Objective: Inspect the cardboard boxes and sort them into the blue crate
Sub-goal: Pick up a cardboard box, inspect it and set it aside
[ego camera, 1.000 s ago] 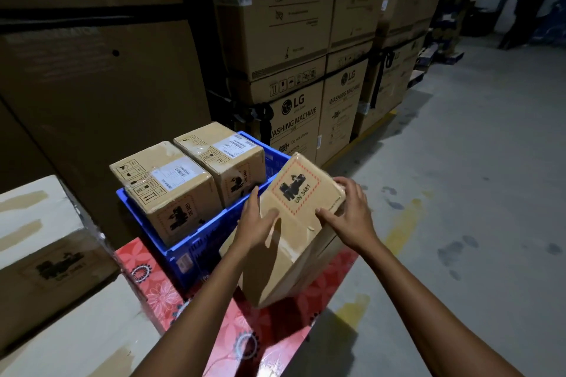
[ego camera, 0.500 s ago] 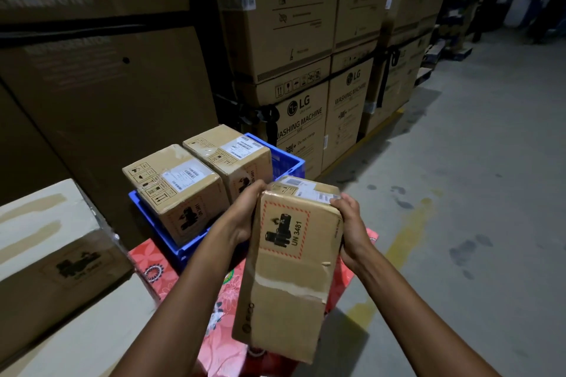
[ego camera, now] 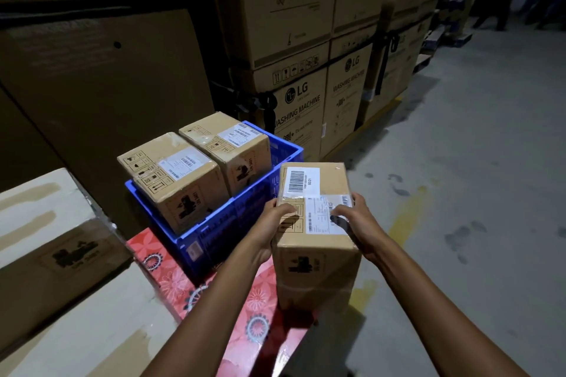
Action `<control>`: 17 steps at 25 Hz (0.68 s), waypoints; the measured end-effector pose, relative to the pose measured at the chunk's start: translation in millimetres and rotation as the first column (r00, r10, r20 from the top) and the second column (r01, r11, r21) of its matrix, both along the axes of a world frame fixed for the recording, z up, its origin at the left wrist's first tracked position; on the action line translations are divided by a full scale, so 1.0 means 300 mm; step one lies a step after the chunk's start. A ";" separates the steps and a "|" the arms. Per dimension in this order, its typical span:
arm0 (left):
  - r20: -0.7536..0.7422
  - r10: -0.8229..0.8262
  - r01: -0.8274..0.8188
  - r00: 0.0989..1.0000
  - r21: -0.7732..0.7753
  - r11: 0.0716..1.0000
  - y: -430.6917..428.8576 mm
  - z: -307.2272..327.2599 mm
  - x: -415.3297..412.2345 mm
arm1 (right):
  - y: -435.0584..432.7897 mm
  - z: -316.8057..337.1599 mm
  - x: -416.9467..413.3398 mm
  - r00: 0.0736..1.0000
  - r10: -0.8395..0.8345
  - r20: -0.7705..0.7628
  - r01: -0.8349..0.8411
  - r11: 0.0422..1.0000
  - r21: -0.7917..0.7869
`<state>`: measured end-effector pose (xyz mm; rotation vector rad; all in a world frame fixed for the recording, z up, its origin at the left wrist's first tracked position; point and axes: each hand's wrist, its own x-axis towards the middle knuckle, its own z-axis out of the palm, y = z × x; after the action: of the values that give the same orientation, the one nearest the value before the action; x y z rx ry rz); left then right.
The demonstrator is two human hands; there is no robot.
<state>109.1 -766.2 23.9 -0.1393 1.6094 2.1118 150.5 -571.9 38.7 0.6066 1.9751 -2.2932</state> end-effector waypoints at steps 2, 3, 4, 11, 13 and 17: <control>0.022 -0.022 0.023 1.000 -0.040 0.999 0.027 0.005 -0.003 | 0.019 -0.008 0.006 1.000 0.009 0.023 -0.009 1.000 0.003; 0.031 -0.045 0.046 0.999 -0.049 0.998 0.036 0.000 -0.003 | 0.029 -0.017 0.008 1.000 0.008 0.028 -0.009 1.000 0.010; 0.033 -0.057 0.059 0.998 -0.056 0.997 0.040 -0.010 -0.003 | 0.038 -0.025 0.010 1.000 0.013 0.027 -0.013 1.000 0.025; 0.016 -0.079 0.080 0.997 -0.095 0.992 0.031 -0.045 -0.036 | 0.045 -0.045 -0.027 0.998 0.035 0.057 -0.039 0.996 0.078; -0.001 -0.107 0.106 0.994 -0.138 0.985 0.028 -0.033 -0.044 | 0.049 -0.039 -0.032 0.996 0.048 0.075 -0.052 0.997 0.057; -0.039 -0.117 0.109 0.992 -0.159 0.981 0.042 0.015 -0.102 | 0.049 -0.022 -0.065 0.995 0.030 0.094 -0.030 1.000 -0.002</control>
<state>78.4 -753.5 28.5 -0.0475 1.7682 1.9169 131.0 -557.3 32.1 0.6675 1.9280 -2.2052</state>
